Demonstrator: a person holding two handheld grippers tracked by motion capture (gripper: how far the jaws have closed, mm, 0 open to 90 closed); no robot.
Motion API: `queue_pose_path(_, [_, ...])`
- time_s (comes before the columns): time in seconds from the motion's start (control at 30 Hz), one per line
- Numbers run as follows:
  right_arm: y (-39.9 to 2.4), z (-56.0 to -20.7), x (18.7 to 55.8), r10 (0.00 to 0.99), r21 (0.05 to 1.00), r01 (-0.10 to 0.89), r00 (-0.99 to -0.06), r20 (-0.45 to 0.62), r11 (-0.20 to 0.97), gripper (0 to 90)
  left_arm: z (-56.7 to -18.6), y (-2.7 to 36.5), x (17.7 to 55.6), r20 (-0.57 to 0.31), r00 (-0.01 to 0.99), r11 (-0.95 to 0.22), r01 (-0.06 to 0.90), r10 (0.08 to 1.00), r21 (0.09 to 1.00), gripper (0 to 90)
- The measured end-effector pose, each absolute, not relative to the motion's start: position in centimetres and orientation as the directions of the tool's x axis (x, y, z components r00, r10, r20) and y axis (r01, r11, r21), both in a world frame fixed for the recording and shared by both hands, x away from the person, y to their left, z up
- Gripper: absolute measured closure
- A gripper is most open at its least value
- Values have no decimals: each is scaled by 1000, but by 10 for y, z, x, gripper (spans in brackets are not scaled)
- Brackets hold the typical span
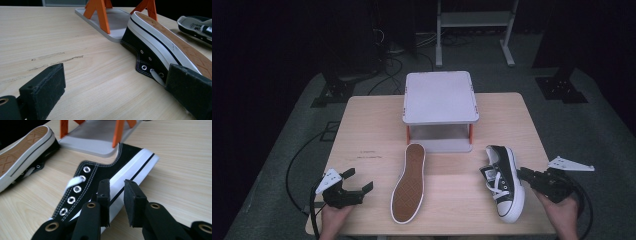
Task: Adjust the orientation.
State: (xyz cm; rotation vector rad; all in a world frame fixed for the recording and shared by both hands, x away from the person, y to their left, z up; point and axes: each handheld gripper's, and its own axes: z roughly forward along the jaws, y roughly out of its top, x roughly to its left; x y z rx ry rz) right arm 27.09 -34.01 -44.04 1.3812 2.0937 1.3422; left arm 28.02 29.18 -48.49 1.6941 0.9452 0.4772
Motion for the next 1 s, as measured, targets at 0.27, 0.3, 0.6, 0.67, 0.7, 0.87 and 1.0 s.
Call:
queue_pose_path(0.27, [-366,-457,266,835,813,580,-468,291,41,763,-484,288,280,-135,606,-108,346,784,932,21])
queue_pose_path(0.3, [-367,-458,266,837,812,582,-464,289,42,763,-484,288,280,-134,607,-108,345,783,932,21])
queue_pose_path(0.6, [-378,-470,263,853,784,621,-422,306,27,767,-484,289,280,-134,604,-103,342,786,934,21])
queue_pose_path(0.67, [-381,-473,263,855,776,630,-414,311,24,767,-484,289,280,-136,603,-102,343,786,934,21])
queue_pose_path(0.7, [-383,-475,264,855,772,636,-411,315,21,766,-484,289,280,-135,604,-104,344,786,933,21])
queue_pose_path(0.87, [-387,-485,266,865,742,670,-389,318,29,766,-484,288,280,-128,607,-111,340,784,934,21])
queue_pose_path(1.0, [-391,-493,267,864,724,690,-374,337,16,747,-484,289,280,-129,606,-110,341,785,934,21])
